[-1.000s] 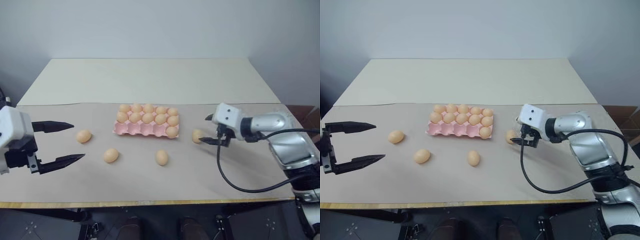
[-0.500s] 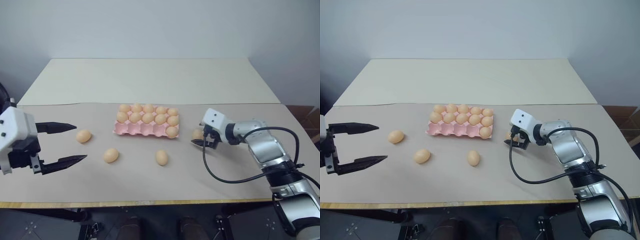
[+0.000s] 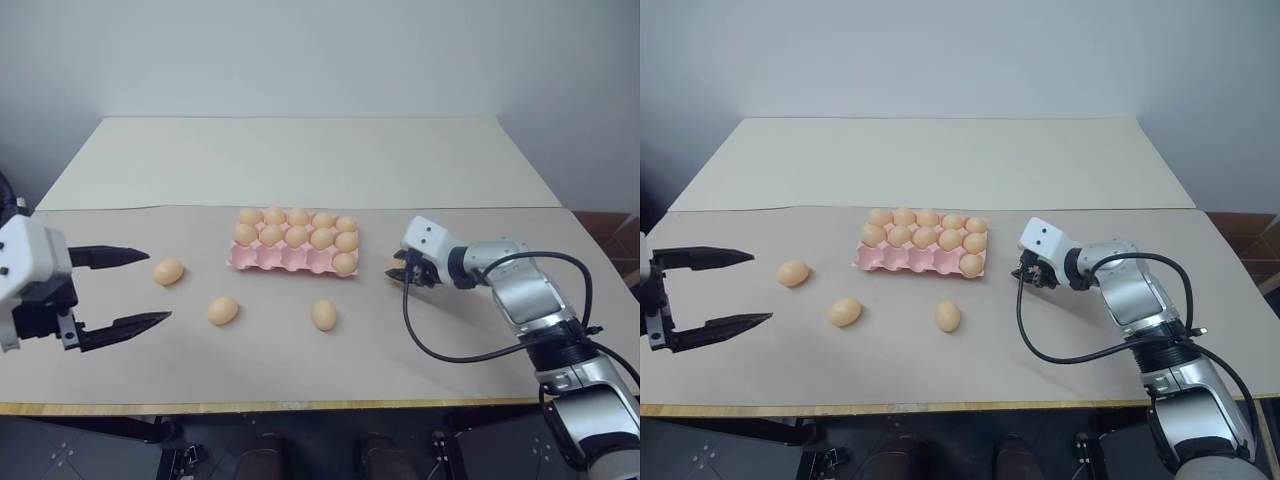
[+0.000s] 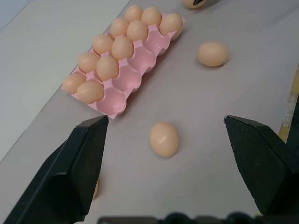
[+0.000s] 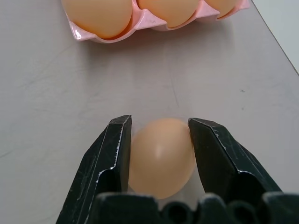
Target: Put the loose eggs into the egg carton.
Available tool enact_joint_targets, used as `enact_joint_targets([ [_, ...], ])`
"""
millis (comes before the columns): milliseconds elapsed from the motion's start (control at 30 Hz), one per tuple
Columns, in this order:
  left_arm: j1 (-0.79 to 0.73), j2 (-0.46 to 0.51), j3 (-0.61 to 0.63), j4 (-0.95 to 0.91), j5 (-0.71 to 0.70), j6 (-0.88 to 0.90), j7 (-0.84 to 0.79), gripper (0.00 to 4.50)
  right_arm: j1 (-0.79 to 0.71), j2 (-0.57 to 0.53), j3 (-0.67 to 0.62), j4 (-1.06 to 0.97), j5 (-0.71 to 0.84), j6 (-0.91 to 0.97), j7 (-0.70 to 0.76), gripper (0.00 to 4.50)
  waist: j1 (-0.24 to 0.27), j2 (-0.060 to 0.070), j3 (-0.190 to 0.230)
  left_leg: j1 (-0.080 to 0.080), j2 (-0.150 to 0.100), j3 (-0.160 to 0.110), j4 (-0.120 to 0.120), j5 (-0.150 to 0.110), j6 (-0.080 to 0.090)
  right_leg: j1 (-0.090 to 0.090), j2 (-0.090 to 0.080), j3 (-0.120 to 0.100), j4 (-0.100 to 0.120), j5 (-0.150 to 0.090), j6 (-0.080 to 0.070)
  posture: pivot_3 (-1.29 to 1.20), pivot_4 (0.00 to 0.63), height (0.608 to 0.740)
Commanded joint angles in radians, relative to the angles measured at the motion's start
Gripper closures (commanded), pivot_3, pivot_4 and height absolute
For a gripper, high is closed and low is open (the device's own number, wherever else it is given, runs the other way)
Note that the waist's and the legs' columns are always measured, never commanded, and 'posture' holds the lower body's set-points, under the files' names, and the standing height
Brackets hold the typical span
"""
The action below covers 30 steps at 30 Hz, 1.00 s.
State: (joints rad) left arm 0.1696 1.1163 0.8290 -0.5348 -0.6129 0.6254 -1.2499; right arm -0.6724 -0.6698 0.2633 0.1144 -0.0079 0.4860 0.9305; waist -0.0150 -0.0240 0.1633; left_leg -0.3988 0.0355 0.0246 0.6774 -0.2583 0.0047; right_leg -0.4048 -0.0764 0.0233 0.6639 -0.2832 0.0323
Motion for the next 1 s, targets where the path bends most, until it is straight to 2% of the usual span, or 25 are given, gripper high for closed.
enact_joint_targets([
  [33,0.010,0.009,0.037,0.007,0.020,-0.022,-0.015,0.20,0.016,-0.011,-0.019,-0.035,0.003,0.004,0.006,2.23,0.000,0.000,0.000,0.000,0.000,0.000,0.000,0.000,0.000,0.000,0.000,0.000,0.000,0.000,0.000,0.00,0.150,0.740],
  [300,0.014,0.009,0.043,0.026,0.036,-0.038,-0.041,0.20,0.022,-0.002,-0.019,0.006,-0.021,-0.023,-0.032,2.23,0.000,0.000,0.000,0.000,0.000,0.000,0.000,0.000,0.000,0.000,0.000,0.000,0.000,0.000,0.000,0.00,0.150,0.740],
  [400,0.021,0.006,0.050,0.032,0.044,-0.042,-0.051,0.20,0.029,-0.006,-0.017,0.012,-0.025,-0.059,-0.033,1.38,0.000,0.000,0.000,0.000,0.000,0.000,0.000,0.000,0.000,0.000,0.000,0.000,0.000,0.000,0.000,0.00,0.150,0.740],
  [533,0.023,0.001,0.050,0.033,0.050,-0.048,-0.052,0.20,0.018,0.007,-0.021,0.042,-0.036,-0.053,-0.059,0.02,-0.001,0.000,0.000,0.000,0.000,0.001,0.000,0.000,0.000,0.000,0.000,0.000,0.000,0.000,0.000,0.00,0.150,0.740],
  [900,0.032,-0.021,0.045,0.036,0.064,-0.072,-0.045,0.20,0.009,-0.002,-0.035,0.085,-0.032,-0.018,-0.056,0.02,-0.001,0.000,0.000,0.000,0.000,0.001,0.000,0.000,0.000,0.000,0.000,0.000,0.000,0.000,0.000,0.00,0.150,0.740],
  [933,0.033,-0.022,0.044,0.036,0.066,-0.074,-0.043,0.20,0.012,-0.004,-0.040,0.083,-0.026,-0.012,-0.054,0.39,0.000,0.000,0.000,0.000,0.000,0.001,0.000,0.000,0.000,0.000,0.000,0.000,0.000,0.000,0.000,0.00,0.150,0.740],
  [1000,0.033,-0.023,0.043,0.037,0.068,-0.078,-0.040,0.20,0.018,-0.011,-0.049,0.073,-0.015,-0.003,-0.046,0.85,0.000,0.000,0.000,0.000,0.000,0.001,0.000,0.000,0.000,0.000,0.000,0.000,0.000,0.000,0.000,0.00,0.150,0.740],
])
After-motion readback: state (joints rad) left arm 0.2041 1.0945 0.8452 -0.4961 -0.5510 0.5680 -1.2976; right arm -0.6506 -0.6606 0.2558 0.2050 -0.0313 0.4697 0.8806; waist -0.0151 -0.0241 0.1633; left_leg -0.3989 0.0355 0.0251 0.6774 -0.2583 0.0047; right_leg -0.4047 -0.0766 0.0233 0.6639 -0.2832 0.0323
